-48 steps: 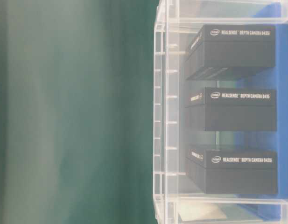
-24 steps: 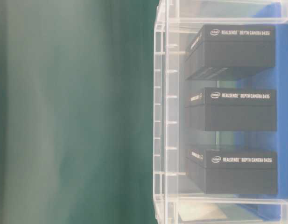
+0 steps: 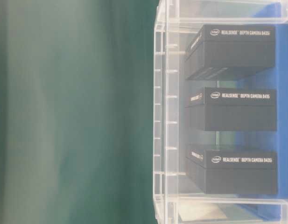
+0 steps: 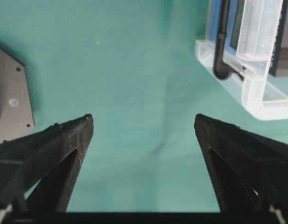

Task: Take the box out of the case with both arms.
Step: 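Move both open grippers over the case toward the outer black boxes, then align left gripper over left box, right gripper over right box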

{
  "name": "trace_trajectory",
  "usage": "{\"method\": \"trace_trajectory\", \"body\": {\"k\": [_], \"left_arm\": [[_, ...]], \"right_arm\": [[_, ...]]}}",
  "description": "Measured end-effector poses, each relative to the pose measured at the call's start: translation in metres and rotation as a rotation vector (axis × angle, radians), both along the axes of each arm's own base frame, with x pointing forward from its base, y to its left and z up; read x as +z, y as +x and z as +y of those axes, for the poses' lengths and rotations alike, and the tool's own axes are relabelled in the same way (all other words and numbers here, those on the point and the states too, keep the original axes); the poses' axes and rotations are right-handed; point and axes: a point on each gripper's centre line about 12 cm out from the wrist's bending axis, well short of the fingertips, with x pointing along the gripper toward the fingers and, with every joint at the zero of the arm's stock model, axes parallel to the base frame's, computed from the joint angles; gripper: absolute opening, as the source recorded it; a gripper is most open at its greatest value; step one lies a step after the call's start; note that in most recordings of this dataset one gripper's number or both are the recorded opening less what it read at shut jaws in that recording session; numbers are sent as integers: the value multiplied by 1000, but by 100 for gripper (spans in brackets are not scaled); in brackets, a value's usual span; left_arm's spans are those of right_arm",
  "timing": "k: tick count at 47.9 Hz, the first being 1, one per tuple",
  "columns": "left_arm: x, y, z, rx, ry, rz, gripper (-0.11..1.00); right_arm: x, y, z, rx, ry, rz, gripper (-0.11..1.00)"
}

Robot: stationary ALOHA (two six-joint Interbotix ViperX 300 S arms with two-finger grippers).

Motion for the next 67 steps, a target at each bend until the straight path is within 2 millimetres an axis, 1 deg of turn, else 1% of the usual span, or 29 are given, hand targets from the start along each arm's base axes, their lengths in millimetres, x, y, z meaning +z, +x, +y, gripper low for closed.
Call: {"method": "trace_trajectory", "body": {"k": [4,12,26,34,43,53,62,67], "left_arm": [[0,10,1,-14,-5,13,88],[2,41,5,-46,-13,38,88],[8,93,20,-62,-10,59,88],[5,125,26,-110,-5,76,88],[-5,154,29,-148,-12,112,88],[-9,171,35,-144,-13,113,88],[-18,187,39,-146,-12,115,88],[-17,193,41,-149,-3,101,88]], "right_arm": [[-1,10,-3,3,1,-13,97],[-2,29,-10,6,2,-22,97],[-2,77,-19,36,2,-46,97],[-4,100,-21,55,2,-46,97],[-12,120,-25,63,6,-36,97],[-20,139,-30,70,-4,-68,97],[-28,147,-31,76,-7,-73,97],[-30,149,-32,77,-5,-72,97]]}}
